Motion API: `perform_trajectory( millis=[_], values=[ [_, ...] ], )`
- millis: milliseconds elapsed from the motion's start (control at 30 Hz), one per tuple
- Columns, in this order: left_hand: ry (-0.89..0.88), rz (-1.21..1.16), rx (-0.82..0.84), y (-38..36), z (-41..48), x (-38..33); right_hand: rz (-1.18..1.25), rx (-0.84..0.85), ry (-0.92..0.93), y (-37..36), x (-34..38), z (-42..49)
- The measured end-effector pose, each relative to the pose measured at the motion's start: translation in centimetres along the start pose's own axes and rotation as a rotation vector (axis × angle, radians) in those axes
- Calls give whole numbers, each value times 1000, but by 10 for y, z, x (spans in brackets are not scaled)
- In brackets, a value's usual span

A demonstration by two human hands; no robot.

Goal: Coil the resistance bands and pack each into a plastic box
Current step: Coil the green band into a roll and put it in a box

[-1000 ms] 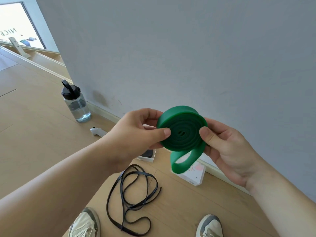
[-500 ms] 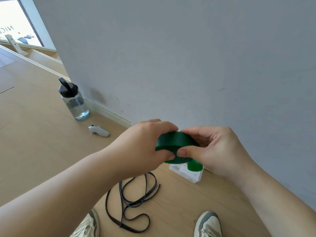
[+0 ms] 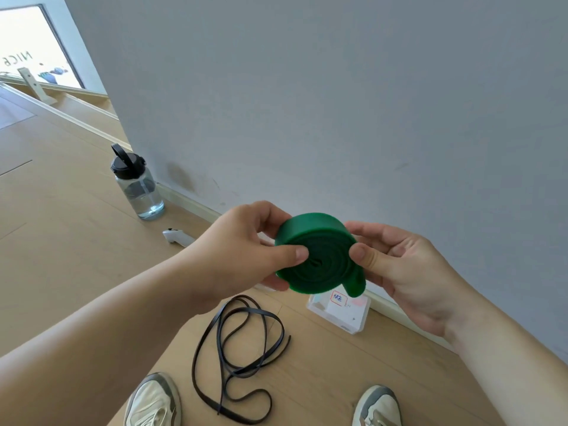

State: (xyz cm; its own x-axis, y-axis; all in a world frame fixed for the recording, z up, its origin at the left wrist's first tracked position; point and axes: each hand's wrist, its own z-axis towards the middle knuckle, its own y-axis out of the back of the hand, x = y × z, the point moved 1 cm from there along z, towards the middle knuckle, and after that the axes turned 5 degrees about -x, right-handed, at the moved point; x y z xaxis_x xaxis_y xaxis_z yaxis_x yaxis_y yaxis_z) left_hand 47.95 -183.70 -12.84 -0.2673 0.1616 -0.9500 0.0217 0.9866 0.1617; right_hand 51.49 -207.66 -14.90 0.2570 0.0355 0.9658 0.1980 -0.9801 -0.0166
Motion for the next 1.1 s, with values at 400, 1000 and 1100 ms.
perform_trajectory(
  millis=[400, 1000, 1100],
  values=[
    [67, -79, 98, -12, -4, 11, -230, 6, 88, -1, 12, -9],
    [-104, 176, 49, -6, 5, 10, -55, -96, 143, -8, 6, -2],
    [-82, 86, 31, -3, 5, 10, -34, -80, 153, -10, 5, -3]
  ],
)
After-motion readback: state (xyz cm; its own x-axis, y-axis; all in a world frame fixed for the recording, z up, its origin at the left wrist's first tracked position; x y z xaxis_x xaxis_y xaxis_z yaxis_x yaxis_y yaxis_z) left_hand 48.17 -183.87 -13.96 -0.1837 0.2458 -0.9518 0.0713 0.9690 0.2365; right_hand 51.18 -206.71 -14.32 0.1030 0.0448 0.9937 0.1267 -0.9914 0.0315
